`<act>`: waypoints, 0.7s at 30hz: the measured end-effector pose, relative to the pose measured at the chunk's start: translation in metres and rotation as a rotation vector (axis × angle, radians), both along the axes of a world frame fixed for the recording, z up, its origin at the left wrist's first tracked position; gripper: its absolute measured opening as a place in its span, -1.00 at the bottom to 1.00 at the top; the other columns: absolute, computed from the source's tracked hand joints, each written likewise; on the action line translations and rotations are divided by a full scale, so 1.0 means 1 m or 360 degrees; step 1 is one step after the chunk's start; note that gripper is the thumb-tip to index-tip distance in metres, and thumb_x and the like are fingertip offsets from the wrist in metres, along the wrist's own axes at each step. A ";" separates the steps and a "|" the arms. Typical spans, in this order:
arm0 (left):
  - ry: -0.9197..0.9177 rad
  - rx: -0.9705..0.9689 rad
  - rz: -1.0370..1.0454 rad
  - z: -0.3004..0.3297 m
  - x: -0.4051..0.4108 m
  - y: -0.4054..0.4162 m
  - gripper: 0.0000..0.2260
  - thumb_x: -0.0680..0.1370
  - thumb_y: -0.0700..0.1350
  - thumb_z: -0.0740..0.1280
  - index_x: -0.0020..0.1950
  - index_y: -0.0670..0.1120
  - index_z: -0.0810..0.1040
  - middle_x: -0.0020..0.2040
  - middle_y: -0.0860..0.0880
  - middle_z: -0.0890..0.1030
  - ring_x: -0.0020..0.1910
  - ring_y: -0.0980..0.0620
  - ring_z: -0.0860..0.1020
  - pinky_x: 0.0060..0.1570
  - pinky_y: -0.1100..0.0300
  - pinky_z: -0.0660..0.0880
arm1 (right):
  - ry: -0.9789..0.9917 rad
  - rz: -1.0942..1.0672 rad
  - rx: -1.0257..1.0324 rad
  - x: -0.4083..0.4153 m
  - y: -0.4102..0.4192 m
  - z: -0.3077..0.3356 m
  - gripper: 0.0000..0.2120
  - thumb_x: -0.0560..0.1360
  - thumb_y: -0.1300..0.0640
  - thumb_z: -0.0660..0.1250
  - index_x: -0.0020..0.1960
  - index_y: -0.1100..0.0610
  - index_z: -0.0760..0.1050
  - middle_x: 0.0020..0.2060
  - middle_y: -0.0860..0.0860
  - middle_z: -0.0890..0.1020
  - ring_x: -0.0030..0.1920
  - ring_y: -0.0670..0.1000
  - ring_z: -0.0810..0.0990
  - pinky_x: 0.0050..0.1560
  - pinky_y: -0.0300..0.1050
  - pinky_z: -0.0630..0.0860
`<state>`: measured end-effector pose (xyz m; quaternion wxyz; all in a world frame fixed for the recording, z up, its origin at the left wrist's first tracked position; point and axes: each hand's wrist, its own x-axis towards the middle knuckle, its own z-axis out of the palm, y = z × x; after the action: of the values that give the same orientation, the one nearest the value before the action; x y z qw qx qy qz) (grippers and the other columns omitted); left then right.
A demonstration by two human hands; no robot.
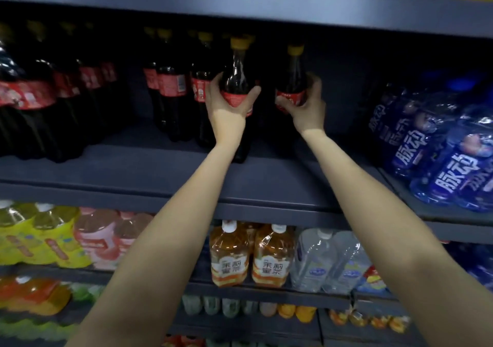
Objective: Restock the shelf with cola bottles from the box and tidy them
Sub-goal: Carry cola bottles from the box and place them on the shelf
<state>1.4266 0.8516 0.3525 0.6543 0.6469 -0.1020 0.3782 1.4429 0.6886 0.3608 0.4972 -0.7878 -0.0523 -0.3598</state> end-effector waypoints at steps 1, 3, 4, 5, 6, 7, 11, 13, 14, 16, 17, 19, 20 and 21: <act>-0.0014 0.0014 0.0001 -0.002 0.004 -0.001 -0.31 0.38 0.01 0.51 0.40 -0.16 0.31 0.35 -0.09 0.41 0.36 0.01 0.36 0.36 0.24 0.27 | -0.0004 -0.0026 0.0016 0.006 -0.001 0.001 -0.25 0.33 -0.03 0.52 0.40 0.05 0.23 0.23 0.01 0.55 0.20 0.03 0.54 0.18 -0.19 0.42; -0.0007 0.0152 0.0010 -0.011 0.010 -0.001 -0.26 0.42 0.01 0.48 0.48 -0.13 0.19 0.44 -0.13 0.30 0.42 0.00 0.27 0.41 0.20 0.20 | 0.0013 -0.0066 0.0025 0.017 -0.003 0.003 -0.24 0.33 -0.07 0.51 0.40 0.04 0.22 0.22 0.01 0.56 0.19 0.04 0.55 0.21 -0.12 0.44; 0.0025 0.0273 0.0043 -0.018 0.009 0.000 -0.21 0.43 0.03 0.46 0.52 -0.09 0.11 0.47 -0.15 0.24 0.45 -0.02 0.22 0.41 0.18 0.19 | 0.0027 -0.0078 0.0019 0.023 -0.004 0.003 -0.24 0.34 -0.09 0.50 0.41 0.06 0.22 0.23 0.02 0.56 0.19 0.04 0.55 0.24 -0.07 0.45; 0.0063 0.0420 0.0122 -0.024 0.007 0.000 -0.17 0.44 0.07 0.45 0.55 -0.05 0.04 0.48 -0.17 0.21 0.45 -0.06 0.21 0.39 0.13 0.22 | 0.0048 -0.0084 0.0009 0.027 -0.005 0.003 -0.23 0.35 -0.11 0.49 0.42 0.07 0.21 0.24 0.03 0.55 0.21 0.04 0.55 0.27 -0.02 0.45; 0.0099 0.0575 0.0240 -0.030 0.004 0.002 -0.14 0.43 0.12 0.44 0.56 0.01 -0.02 0.46 -0.19 0.22 0.42 -0.11 0.23 0.34 0.04 0.31 | 0.0069 -0.0086 -0.0010 0.030 -0.007 0.002 -0.22 0.36 -0.11 0.48 0.44 0.08 0.20 0.26 0.04 0.54 0.22 0.04 0.53 0.28 0.00 0.44; 0.0137 0.0716 0.0364 -0.035 0.000 0.003 -0.11 0.41 0.16 0.43 0.56 0.05 -0.05 0.42 -0.21 0.25 0.37 -0.16 0.28 0.25 -0.06 0.40 | 0.0090 -0.0085 -0.0044 0.032 -0.009 -0.001 -0.18 0.36 -0.10 0.48 0.47 0.08 0.16 0.29 0.05 0.51 0.26 0.04 0.51 0.31 0.00 0.42; 0.0340 0.0951 0.0422 -0.040 -0.013 0.012 -0.05 0.37 0.17 0.46 0.55 0.13 -0.12 0.30 -0.19 0.37 0.26 -0.24 0.40 0.03 -0.17 0.50 | 0.0151 -0.0062 -0.0150 0.035 -0.015 -0.020 -0.03 0.38 0.19 0.49 0.55 0.00 -0.09 0.46 0.04 0.31 0.42 0.02 0.32 0.36 -0.19 0.23; 0.0422 0.0911 0.0361 -0.038 -0.012 0.014 -0.06 0.38 0.16 0.47 0.54 0.15 -0.11 0.30 -0.19 0.41 0.27 -0.26 0.42 0.07 -0.20 0.47 | 0.0162 -0.0060 -0.0105 0.037 -0.014 -0.023 -0.03 0.39 0.24 0.47 0.55 -0.01 -0.11 0.47 0.02 0.29 0.43 0.00 0.30 0.34 -0.25 0.20; 0.0432 0.0878 0.0338 -0.036 -0.011 0.014 -0.07 0.39 0.15 0.47 0.54 0.15 -0.10 0.30 -0.19 0.42 0.26 -0.27 0.44 0.09 -0.21 0.48 | 0.0155 -0.0058 -0.0092 0.039 -0.012 -0.023 -0.03 0.40 0.25 0.47 0.55 0.01 -0.11 0.47 0.02 0.29 0.43 -0.01 0.30 0.35 -0.23 0.20; 0.0418 0.0819 0.0297 -0.034 -0.008 0.012 -0.08 0.39 0.12 0.48 0.55 0.14 -0.07 0.29 -0.20 0.44 0.23 -0.26 0.47 0.09 -0.22 0.49 | 0.0152 -0.0039 -0.0094 0.044 -0.006 -0.023 -0.03 0.40 0.25 0.46 0.55 0.03 -0.11 0.47 0.04 0.28 0.44 0.00 0.29 0.40 -0.16 0.20; 0.0399 0.0803 0.0288 -0.035 -0.006 0.011 -0.09 0.40 0.09 0.48 0.55 0.12 -0.05 0.26 -0.19 0.47 0.22 -0.24 0.48 0.09 -0.21 0.50 | 0.0163 -0.0022 -0.0097 0.047 -0.001 -0.023 -0.04 0.40 0.26 0.46 0.55 0.03 -0.11 0.47 0.05 0.28 0.44 0.01 0.28 0.41 -0.12 0.21; 0.0382 0.0794 0.0281 -0.035 -0.005 0.009 -0.11 0.41 0.05 0.48 0.55 0.08 -0.04 0.24 -0.19 0.50 0.22 -0.21 0.49 0.10 -0.17 0.50 | 0.0183 0.0035 -0.0102 0.053 0.007 -0.024 -0.05 0.40 0.28 0.45 0.55 0.03 -0.11 0.47 0.07 0.28 0.44 0.02 0.28 0.44 -0.06 0.22; 0.0379 0.0786 0.0272 -0.035 -0.006 0.008 -0.11 0.42 0.03 0.48 0.55 0.08 -0.04 0.25 -0.20 0.50 0.23 -0.21 0.48 0.11 -0.16 0.50 | 0.0191 0.0059 -0.0102 0.056 0.011 -0.024 -0.06 0.40 0.28 0.45 0.55 0.04 -0.10 0.47 0.07 0.28 0.44 0.02 0.28 0.44 -0.04 0.23; 0.0375 0.0771 0.0261 -0.035 -0.007 0.007 -0.12 0.42 0.02 0.48 0.56 0.07 -0.03 0.27 -0.20 0.49 0.23 -0.22 0.48 0.12 -0.15 0.50 | 0.0205 0.0070 -0.0102 0.058 0.015 -0.023 -0.06 0.40 0.28 0.45 0.55 0.05 -0.10 0.47 0.08 0.28 0.44 0.02 0.27 0.44 -0.03 0.23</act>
<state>1.4200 0.8587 0.3173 0.4551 0.8301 -0.0600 0.3165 1.5010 0.7032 0.3378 0.4817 -0.8235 -0.0490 -0.2955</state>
